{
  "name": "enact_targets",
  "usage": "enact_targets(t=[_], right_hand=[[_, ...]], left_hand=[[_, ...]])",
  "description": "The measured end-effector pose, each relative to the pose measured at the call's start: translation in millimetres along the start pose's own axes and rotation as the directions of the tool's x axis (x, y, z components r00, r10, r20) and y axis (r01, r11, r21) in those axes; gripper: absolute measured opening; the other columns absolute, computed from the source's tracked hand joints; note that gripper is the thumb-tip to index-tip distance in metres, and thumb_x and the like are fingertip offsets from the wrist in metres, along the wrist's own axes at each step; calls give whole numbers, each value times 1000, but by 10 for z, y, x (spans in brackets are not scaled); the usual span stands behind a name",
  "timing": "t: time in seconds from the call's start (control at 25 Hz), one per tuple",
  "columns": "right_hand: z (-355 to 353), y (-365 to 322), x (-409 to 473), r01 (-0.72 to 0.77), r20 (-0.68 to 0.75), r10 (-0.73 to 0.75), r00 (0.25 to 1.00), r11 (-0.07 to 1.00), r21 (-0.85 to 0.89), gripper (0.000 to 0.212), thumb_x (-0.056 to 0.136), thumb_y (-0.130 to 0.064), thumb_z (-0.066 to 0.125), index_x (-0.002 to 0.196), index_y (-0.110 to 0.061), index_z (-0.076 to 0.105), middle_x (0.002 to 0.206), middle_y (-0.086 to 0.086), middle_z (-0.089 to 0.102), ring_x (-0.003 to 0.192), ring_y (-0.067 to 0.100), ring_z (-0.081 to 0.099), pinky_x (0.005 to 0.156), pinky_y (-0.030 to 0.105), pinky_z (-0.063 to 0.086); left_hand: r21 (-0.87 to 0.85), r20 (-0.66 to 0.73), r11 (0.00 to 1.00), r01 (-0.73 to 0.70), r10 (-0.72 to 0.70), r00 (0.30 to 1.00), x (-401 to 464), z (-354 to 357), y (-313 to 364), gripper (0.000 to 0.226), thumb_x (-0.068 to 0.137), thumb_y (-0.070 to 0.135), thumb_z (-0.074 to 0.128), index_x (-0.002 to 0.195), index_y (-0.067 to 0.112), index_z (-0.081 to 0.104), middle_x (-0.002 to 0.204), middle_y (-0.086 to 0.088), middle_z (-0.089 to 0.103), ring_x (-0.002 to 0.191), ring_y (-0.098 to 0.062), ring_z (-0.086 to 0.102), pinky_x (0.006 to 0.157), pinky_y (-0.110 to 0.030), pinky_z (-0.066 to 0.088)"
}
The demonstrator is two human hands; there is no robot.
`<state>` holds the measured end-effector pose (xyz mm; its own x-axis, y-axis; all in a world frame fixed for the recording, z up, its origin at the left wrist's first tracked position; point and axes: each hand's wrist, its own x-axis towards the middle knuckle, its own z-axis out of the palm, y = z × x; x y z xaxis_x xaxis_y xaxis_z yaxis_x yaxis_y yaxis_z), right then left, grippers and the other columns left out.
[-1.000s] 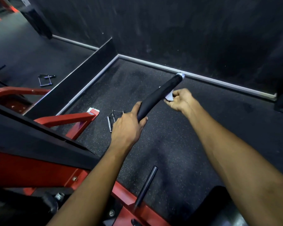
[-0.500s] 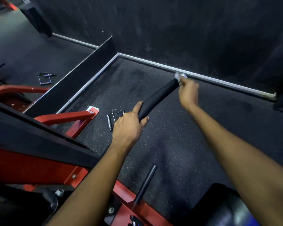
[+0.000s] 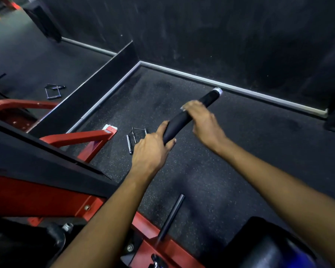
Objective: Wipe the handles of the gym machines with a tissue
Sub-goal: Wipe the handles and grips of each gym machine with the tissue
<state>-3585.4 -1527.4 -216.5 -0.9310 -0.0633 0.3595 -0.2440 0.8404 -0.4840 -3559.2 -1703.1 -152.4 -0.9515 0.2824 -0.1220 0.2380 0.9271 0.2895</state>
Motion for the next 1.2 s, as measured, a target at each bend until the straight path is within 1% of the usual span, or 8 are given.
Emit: enact_targets(t=[0.08, 0.24, 0.32, 0.48, 0.64, 0.84, 1.04, 1.2], right_hand=[[-33, 184, -59, 184, 29, -183, 983, 983, -15, 55, 77, 20, 44, 128, 0, 52, 134, 15, 51, 129, 27, 43, 114, 36, 28], [-251, 622, 253, -402, 44, 405, 913, 913, -67, 55, 89, 8, 37, 142, -10, 37, 150, 12, 32, 141, 27, 24, 117, 38, 18], [-98, 240, -12, -356, 38, 357, 933, 934, -19, 35, 98, -18, 41, 132, -24, 49, 142, 4, 45, 132, 22, 38, 111, 42, 29], [45, -8, -266, 95, -52, -97, 994, 995, -34, 70, 78, 24, 44, 140, -10, 43, 145, 10, 41, 136, 25, 36, 111, 42, 31], [-42, 236, 180, -357, -6, 360, 933, 927, 117, 72, 79, 23, 35, 142, -11, 40, 151, 8, 33, 142, 23, 22, 118, 39, 19], [22, 30, -126, 134, 95, -133, 987, 991, -2, 74, 75, 23, 44, 141, -9, 40, 148, 8, 37, 140, 24, 27, 115, 44, 19], [-72, 91, 79, -252, 127, 244, 961, 966, 53, 84, 75, 26, 35, 147, -16, 28, 156, 3, 20, 145, 19, 12, 119, 41, 12], [248, -699, -471, 321, 97, -338, 936, 935, 150, 71, 74, 23, 32, 137, -5, 44, 145, 12, 41, 136, 25, 35, 114, 35, 22]], left_hand=[[-18, -4, 1000, 4, -4, 1000, 22, -15, 0, 57, 97, 49, 48, 148, 36, 27, 120, -15, 63, 108, -39, 60, 85, -41, 46], [0, 5, 1000, -2, 2, 1000, 2, 34, 29, 57, 97, 49, 48, 149, 37, 26, 123, -16, 62, 110, -40, 58, 86, -42, 45], [17, 18, 1000, -3, 3, 1000, -18, 53, 16, 58, 97, 49, 48, 149, 36, 26, 123, -16, 62, 110, -40, 59, 87, -42, 45], [-18, 0, 1000, 19, -19, 1000, 75, -11, -35, 59, 97, 48, 49, 150, 34, 26, 123, -18, 62, 111, -40, 59, 87, -41, 45], [-20, 3, 1000, 24, -24, 1000, 80, 51, -60, 61, 96, 48, 51, 150, 34, 27, 124, -19, 61, 112, -41, 58, 90, -43, 45], [-125, 180, 992, 21, 2, 984, 22, 1, -298, 81, 87, 48, 65, 149, 50, 13, 121, -13, 65, 96, -35, 66, 93, -40, 50], [85, 98, 996, 19, -27, 995, -518, -24, -639, 90, 90, 36, 63, 146, 57, -4, 120, -11, 64, 109, -37, 60, 90, -43, 48], [87, 55, 994, 69, -74, 996, -499, -28, -683, 81, 93, 35, 58, 150, 51, 2, 122, -13, 63, 110, -39, 59, 91, -44, 47]])
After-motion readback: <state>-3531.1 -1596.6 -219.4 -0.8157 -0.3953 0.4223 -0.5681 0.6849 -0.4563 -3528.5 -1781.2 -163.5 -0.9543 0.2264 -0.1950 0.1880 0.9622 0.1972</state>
